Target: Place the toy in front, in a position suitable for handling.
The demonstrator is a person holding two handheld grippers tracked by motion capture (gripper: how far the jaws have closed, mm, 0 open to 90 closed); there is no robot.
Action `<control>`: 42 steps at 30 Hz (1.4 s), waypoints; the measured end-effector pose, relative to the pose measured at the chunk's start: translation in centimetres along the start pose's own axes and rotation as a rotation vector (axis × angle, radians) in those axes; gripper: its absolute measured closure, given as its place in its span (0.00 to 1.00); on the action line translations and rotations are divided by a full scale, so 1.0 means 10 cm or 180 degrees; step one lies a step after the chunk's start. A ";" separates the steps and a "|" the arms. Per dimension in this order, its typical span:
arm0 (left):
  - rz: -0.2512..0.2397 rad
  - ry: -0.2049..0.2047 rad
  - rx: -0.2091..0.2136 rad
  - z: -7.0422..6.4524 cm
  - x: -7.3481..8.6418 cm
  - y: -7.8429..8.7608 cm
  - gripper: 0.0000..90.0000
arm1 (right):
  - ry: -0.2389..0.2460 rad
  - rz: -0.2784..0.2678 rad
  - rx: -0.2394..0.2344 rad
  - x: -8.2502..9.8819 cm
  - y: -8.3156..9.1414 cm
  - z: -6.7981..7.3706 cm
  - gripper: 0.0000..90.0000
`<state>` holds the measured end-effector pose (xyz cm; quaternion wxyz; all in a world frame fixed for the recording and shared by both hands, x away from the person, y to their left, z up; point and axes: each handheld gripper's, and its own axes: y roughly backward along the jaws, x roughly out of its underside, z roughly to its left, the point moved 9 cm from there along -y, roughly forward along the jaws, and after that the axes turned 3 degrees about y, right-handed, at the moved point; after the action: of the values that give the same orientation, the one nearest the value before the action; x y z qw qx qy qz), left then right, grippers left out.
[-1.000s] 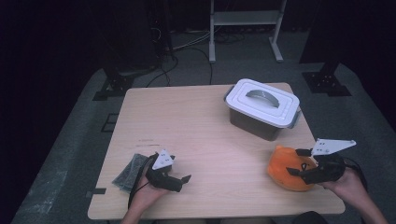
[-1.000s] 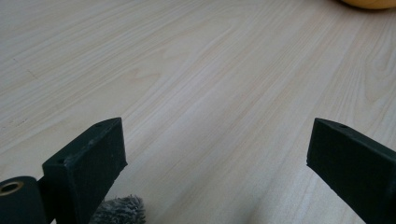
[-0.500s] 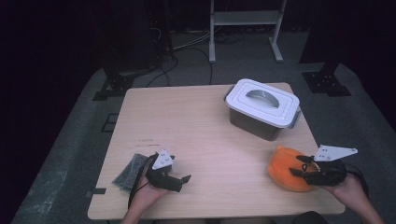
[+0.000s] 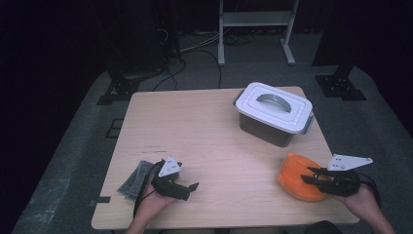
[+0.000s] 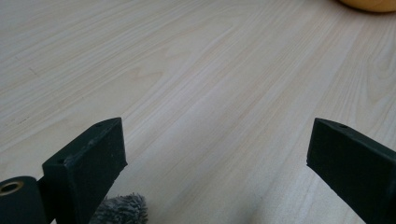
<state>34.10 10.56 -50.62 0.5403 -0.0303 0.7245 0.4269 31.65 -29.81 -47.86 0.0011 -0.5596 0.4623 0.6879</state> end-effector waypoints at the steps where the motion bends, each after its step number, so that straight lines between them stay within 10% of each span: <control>1: 0.0003 -0.0002 0.0000 0.00 0.00 0.00 0.04 | 0.0003 -0.0018 -0.0007 -0.01 0.01 -0.01 0.72; 25: -0.0005 0.0004 -0.0022 0.03 0.00 0.03 0.04 | 0.0034 -0.0219 -0.0302 -0.40 0.18 0.08 0.76; 42: -0.0035 0.0028 -0.0033 0.06 0.00 0.05 0.04 | 0.0421 -0.0446 -0.0663 -1.12 0.24 0.42 0.76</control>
<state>34.30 11.23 -50.31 0.5393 -0.0390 0.7244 0.4276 31.37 -22.72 -37.89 -0.0394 -0.6317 0.3472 0.6920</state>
